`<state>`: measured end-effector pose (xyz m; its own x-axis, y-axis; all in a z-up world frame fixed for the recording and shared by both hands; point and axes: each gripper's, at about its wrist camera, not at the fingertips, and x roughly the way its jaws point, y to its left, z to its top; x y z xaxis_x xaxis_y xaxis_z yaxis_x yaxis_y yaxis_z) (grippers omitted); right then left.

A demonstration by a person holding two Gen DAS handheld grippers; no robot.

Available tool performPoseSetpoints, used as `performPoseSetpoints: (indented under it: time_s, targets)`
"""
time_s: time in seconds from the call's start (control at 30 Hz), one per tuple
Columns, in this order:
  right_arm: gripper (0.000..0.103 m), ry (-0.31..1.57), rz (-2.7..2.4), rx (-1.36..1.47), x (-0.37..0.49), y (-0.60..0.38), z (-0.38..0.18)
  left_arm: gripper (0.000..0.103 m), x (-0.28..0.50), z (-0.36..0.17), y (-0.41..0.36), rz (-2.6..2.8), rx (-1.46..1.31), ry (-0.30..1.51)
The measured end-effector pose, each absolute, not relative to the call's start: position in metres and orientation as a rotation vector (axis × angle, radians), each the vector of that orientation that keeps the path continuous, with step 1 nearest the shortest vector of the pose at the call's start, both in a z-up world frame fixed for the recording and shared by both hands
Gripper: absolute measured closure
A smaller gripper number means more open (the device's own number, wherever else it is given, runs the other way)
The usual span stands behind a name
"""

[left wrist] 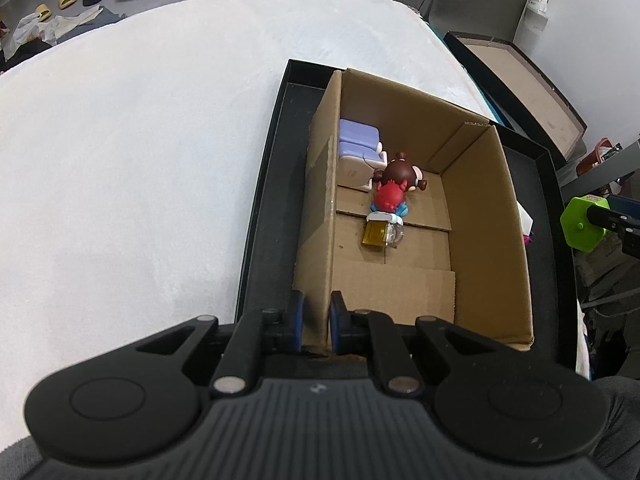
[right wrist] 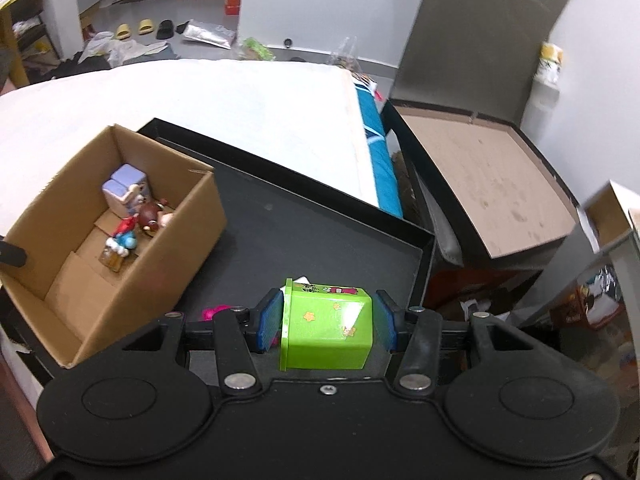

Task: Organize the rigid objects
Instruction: 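Carry the green cup into the box with the right tool and release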

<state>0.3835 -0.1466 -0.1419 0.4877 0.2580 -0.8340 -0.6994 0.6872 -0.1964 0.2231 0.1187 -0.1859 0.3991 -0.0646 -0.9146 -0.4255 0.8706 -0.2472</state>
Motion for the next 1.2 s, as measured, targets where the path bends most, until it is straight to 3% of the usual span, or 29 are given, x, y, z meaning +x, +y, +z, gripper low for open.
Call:
performPoseSetpoints:
  time_s: [1.2]
  targets:
    - [0.055, 0.761, 0.809, -0.737, 0.335, 0.004, -0.109, 0.090, 0.217, -0.191, 0.134, 0.149, -0.566, 1.120]
